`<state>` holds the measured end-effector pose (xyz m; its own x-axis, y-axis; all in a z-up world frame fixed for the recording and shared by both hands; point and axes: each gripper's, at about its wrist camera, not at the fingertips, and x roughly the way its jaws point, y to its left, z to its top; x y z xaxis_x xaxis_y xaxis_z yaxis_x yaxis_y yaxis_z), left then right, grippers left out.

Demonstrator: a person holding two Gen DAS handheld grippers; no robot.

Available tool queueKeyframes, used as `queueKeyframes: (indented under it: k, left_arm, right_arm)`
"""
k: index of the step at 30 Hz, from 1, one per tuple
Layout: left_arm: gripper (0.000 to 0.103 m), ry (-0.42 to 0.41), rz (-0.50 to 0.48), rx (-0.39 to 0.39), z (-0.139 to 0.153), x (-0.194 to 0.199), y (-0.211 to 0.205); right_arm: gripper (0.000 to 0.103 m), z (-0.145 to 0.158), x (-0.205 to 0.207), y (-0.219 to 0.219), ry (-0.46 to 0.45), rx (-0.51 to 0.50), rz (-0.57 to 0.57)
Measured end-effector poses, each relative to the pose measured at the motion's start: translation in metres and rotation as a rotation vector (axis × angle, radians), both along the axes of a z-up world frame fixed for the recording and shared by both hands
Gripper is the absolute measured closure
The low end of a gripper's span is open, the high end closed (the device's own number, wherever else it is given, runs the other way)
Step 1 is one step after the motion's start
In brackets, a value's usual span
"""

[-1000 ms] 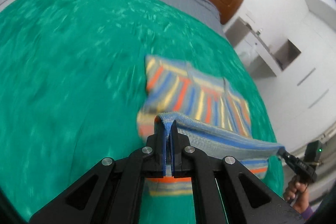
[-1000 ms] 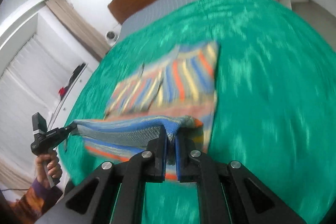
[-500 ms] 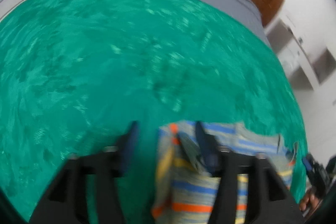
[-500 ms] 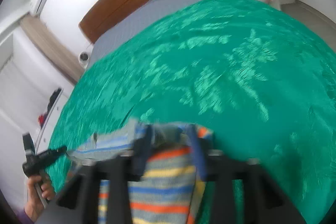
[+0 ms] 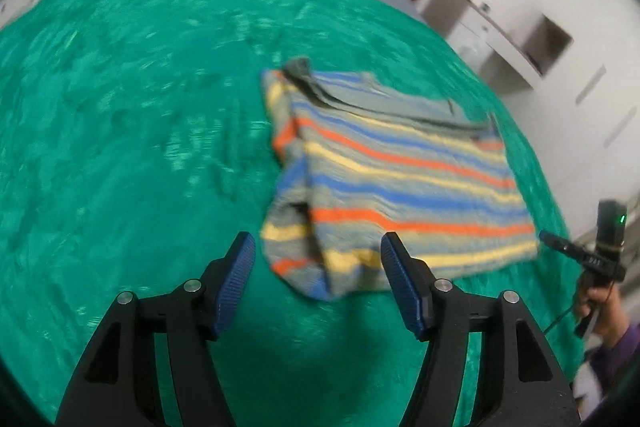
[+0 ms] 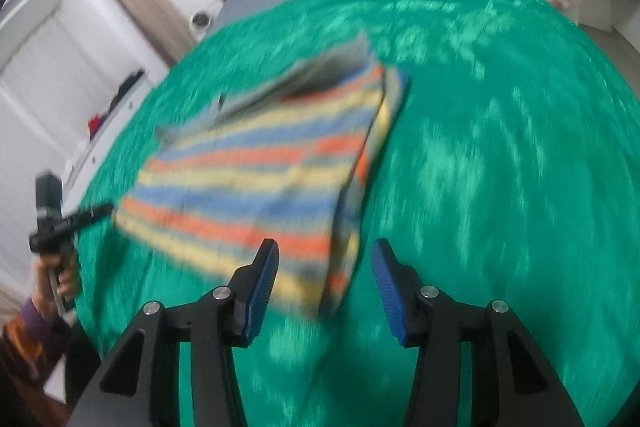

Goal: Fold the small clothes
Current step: 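Grasp the sweater hem with both grippers and fold it up toward the collar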

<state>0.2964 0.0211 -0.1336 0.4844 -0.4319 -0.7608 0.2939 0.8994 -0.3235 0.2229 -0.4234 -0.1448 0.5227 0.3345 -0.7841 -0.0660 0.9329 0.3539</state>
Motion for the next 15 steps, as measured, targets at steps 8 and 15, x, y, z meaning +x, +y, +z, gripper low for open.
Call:
queueKeyframes:
  k: [8,15]
  left_arm:
    - [0.1,0.035,-0.078,0.082,-0.007,-0.004,-0.017]
    - [0.1,0.098,-0.166,0.19,-0.03,-0.013,-0.011]
  right_arm:
    - [0.097,-0.012,0.005,0.008,0.088,0.013,0.017]
    - [0.1,-0.027,-0.017,-0.002,0.196,0.031,0.034]
